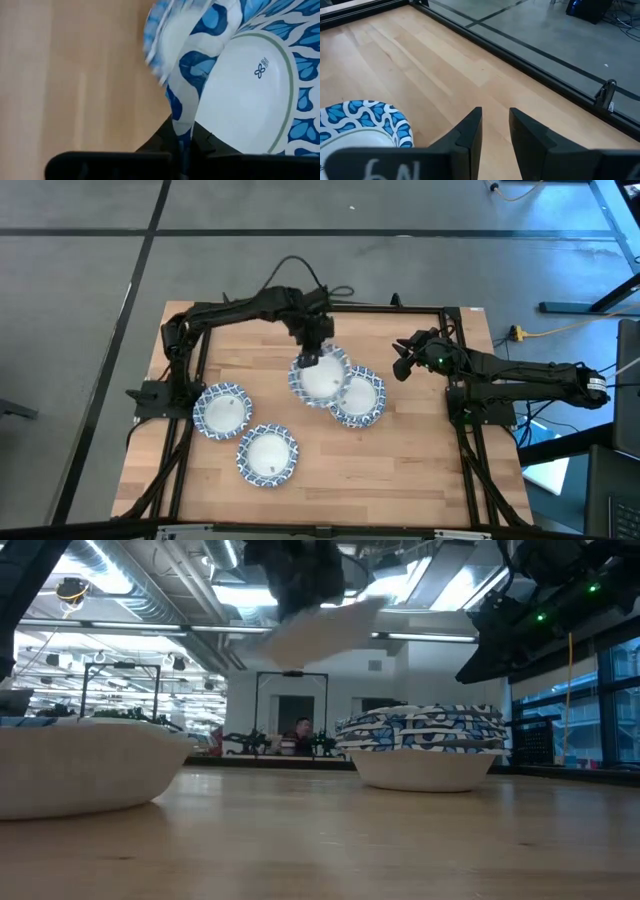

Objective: Nest bowls inside each other
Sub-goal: Stack the white patterned bowls on top of the other white patterned bowls

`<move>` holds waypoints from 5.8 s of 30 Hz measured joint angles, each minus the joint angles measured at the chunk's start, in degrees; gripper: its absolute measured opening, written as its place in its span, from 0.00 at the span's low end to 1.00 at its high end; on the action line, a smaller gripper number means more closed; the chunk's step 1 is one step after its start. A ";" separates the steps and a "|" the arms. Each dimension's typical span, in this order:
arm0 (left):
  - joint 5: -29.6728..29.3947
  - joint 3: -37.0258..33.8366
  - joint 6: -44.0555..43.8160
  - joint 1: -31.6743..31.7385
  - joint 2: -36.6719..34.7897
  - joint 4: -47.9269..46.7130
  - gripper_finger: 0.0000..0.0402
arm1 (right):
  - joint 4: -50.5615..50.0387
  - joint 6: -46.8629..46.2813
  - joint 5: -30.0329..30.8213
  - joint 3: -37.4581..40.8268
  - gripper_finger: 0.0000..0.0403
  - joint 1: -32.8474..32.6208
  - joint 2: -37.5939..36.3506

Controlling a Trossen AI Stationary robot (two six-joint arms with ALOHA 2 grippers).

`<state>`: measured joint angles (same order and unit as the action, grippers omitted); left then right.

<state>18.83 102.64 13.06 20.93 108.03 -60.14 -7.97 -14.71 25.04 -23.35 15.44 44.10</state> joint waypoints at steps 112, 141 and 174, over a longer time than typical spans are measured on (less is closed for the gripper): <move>9.20 -1.44 8.70 1.28 5.93 -7.69 0.39 | -1.73 -0.65 -0.27 0.00 0.24 0.27 -0.02; -8.42 -56.44 -2.42 -2.23 -35.67 1.05 0.39 | 0.60 0.00 -0.70 0.00 0.24 0.31 0.00; -16.54 -56.97 14.62 -9.09 -21.24 1.89 0.39 | 0.81 0.23 -1.32 0.00 0.24 0.29 0.00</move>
<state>2.29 45.67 27.68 11.84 86.79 -58.24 -7.16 -14.48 23.73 -23.35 15.73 44.10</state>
